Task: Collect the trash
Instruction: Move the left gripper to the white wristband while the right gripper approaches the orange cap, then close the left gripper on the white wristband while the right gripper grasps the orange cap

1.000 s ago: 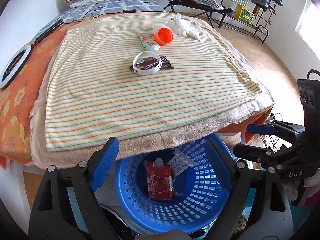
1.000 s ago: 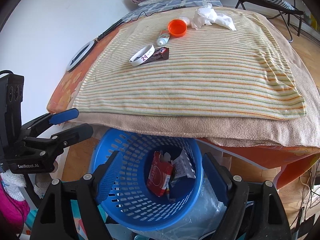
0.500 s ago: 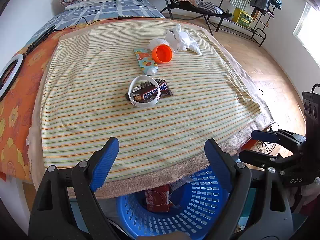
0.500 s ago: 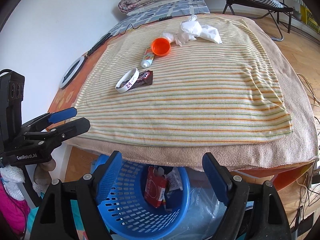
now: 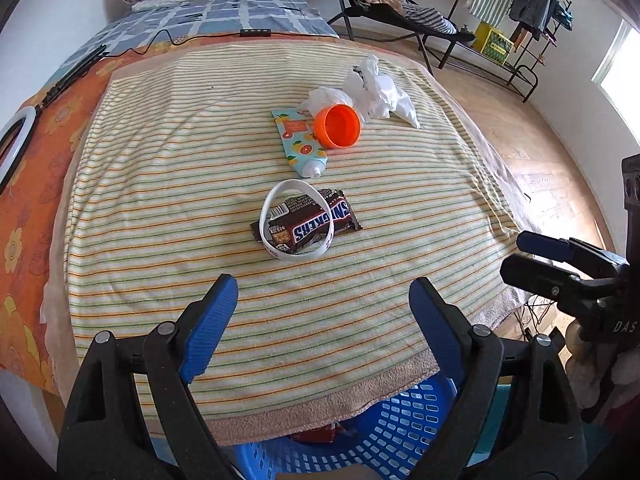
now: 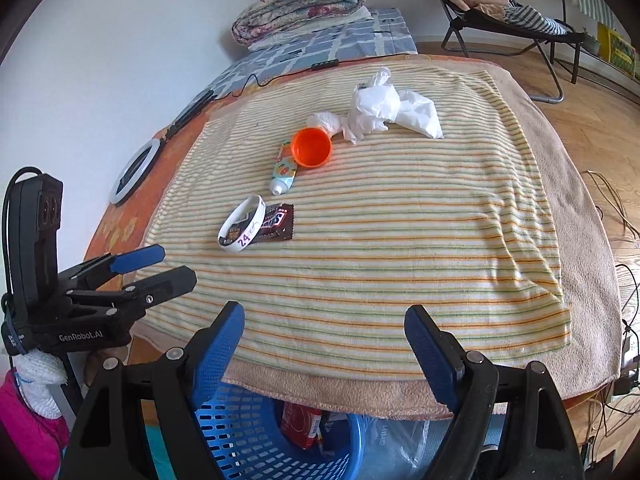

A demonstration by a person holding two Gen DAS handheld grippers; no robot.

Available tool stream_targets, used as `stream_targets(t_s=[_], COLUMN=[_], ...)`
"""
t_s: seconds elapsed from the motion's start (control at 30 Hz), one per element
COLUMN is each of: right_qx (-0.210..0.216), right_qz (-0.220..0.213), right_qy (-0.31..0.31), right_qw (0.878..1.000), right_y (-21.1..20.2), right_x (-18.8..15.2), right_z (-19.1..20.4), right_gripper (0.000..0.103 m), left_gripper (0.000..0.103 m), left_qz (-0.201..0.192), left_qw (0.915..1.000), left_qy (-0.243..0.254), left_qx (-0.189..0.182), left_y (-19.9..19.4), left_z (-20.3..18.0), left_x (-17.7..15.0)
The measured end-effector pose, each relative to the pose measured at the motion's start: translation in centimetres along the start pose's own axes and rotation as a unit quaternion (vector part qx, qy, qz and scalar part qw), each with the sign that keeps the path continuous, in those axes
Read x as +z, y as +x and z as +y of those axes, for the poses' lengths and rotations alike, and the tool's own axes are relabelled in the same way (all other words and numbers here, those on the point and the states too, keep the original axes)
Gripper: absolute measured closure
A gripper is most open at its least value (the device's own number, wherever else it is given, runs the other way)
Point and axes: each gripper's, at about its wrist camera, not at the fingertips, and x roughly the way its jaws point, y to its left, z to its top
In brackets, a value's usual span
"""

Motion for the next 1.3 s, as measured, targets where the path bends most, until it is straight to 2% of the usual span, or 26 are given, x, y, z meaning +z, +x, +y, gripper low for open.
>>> stream_targets(t_s=[0.1, 0.27, 0.47, 0.53, 0.7, 0.8, 0.87, 0.93, 1.07, 1.13, 1.3], right_qx=[-0.002, 0.021, 0.029, 0.035, 0.035, 0.041, 0.044, 0.041, 0.033, 0.032, 0.027], right_qz=[-0.009, -0.008, -0.008, -0.006, -0.004, 0.0, 0.008, 0.016, 0.023, 0.024, 0.033], right_qy=[0.005, 0.02, 0.027, 0.039, 0.05, 0.055, 0.058, 0.057, 0.053, 0.055, 0.061], right_qw=[1.0, 1.0, 0.999, 0.999, 0.998, 0.998, 0.997, 0.997, 0.998, 0.998, 0.997], right_y=[0.2, 1.1, 3.7, 4.8, 7.3, 8.6, 9.6, 10.6, 12.2, 12.8, 14.3], right_x=[2.0, 4.7, 7.2, 8.2, 10.1, 10.9, 11.2, 11.5, 11.8, 12.0, 12.3], right_z=[-0.5, -0.9, -0.7, -0.9, -1.0, -0.9, -0.8, -0.7, -0.4, -0.5, -0.6], right_gripper=[0.019, 0.019, 0.019, 0.019, 0.023, 0.027, 0.032, 0.038, 0.045, 0.048, 0.057], left_gripper=[0.014, 0.018, 0.023, 0.035, 0.05, 0.055, 0.055, 0.064, 0.073, 0.086, 0.097], left_qz=[0.005, 0.016, 0.023, 0.025, 0.032, 0.037, 0.04, 0.045, 0.047, 0.047, 0.038], left_qw=[1.0, 0.9999, 0.9997, 0.9996, 0.9993, 0.9987, 0.9985, 0.9983, 0.9984, 0.9986, 0.9989], left_qy=[-0.001, -0.001, -0.01, -0.008, 0.016, 0.034, 0.038, 0.037, 0.031, 0.024, 0.02], left_qx=[-0.002, 0.0, -0.004, -0.007, -0.012, -0.008, -0.004, -0.003, -0.001, -0.009, -0.018], left_y=[0.8, 2.2, 3.1, 3.4, 4.1, 4.8, 5.3, 5.8, 6.3, 6.3, 5.9], left_z=[0.0, 0.3, 0.9, 0.9, -0.2, -0.7, -0.8, -0.7, -0.4, -0.1, 0.2], left_x=[0.5, 1.0, 1.7, 1.9, 1.9, 1.9, 1.9, 2.0, 2.3, 2.4, 2.7])
